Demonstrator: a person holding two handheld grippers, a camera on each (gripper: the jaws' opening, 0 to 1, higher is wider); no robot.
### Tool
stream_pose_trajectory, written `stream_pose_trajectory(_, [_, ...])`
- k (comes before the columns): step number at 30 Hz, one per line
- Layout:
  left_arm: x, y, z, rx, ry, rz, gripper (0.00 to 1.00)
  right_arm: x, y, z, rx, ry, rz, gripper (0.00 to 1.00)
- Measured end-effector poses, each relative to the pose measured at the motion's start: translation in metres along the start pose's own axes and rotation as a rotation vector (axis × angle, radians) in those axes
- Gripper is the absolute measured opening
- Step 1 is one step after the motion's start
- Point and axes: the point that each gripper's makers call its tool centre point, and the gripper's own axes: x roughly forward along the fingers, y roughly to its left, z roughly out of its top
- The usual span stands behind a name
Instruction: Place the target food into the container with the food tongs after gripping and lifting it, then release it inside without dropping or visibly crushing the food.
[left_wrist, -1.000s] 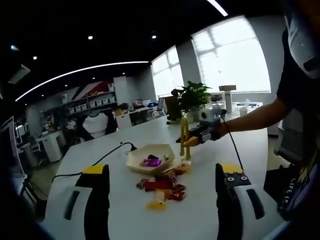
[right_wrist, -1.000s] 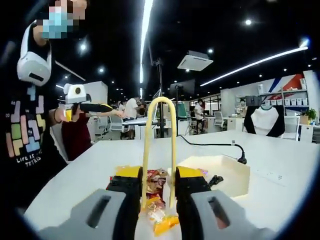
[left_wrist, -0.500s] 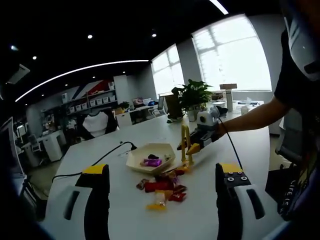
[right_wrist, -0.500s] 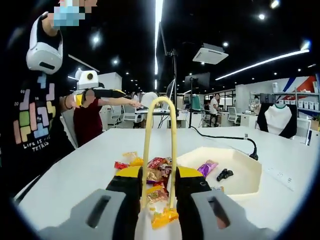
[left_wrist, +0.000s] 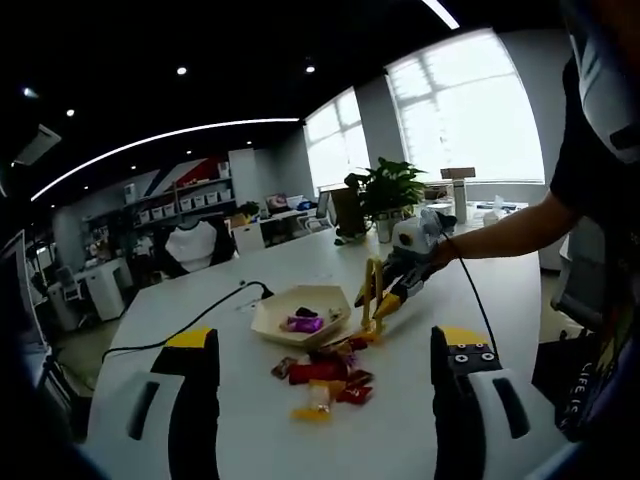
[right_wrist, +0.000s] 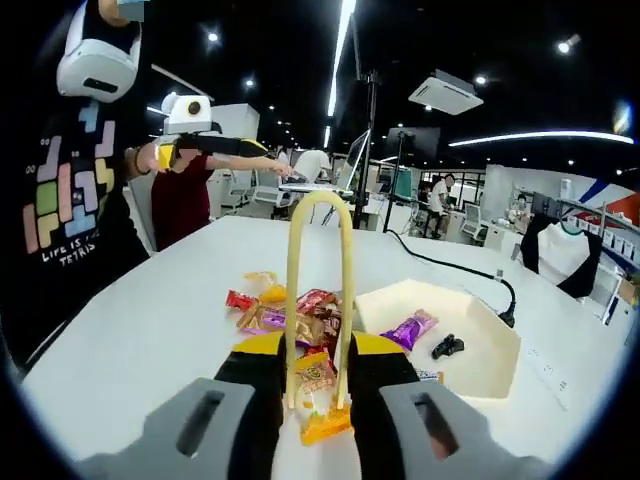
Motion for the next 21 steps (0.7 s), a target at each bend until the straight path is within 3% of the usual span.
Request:
stream_pose_trajectory(1, [0.0,0.0,0.0,0.0,-0.001,0.0,0.93,0.0,-0.004,-0.001,-0.011,0.013,-0.025,0.18])
stream_pose_trajectory(2, [0.0,0.0,0.001,0.0,-0.004,0.001,0.92,0.0,-0.014,-0.003,0.011,0.042,-0.098,0.17])
stream_pose_trajectory(4, [0.0,0.001,0.002,-0.001,-0.006,0.003,0.92,-0.001,-0.025,-0.005,0.118,0.055,-0.184,0.16])
stream_pose_trajectory(6, [-0.001,0.001,0.001,-0.002,-0.006,0.004,0.92,-0.001,-0.025,-0.001,0.171,0.029,-0.175,0.16])
stream_pose_trajectory(7, [-0.002,0.001,0.0,-0.001,-0.003,0.005,0.92,-0.003,-0.032,-0.003,0.2,0.022,-0.226,0.15])
stream_pose_trajectory(14, [-0.004,0.002,-0.001,-0.004,-0.005,0.005,0.92,-0.017,-0.034,-0.005,0.368,-0.024,-0.286,0.15])
stream_pose_trajectory(15, [-0.004,0.002,0.0,-0.006,-0.008,0.004,0.91,-0.021,-0.038,-0.006,0.42,-0.027,-0.323,0.15])
stream_pose_trajectory(18, [-0.004,0.0,0.001,-0.003,-0.013,-0.001,0.91,-0.031,-0.043,-0.007,0.433,-0.047,-0.384,0.14])
stream_pose_trajectory(19, [-0.004,-0.001,0.001,-0.003,-0.014,-0.003,0.91,-0.033,-0.039,-0.007,0.435,-0.051,-0.369,0.14])
stream_pose_trajectory(20, [-0.005,-0.002,0.002,-0.002,-0.018,-0.006,0.91,-0.039,-0.042,-0.001,0.461,-0.107,-0.404,0.14])
stream_pose_trajectory(21, [-0.005,-0.002,0.003,-0.001,-0.02,-0.008,0.91,-0.041,-0.04,0.001,0.458,-0.114,-0.397,0.14])
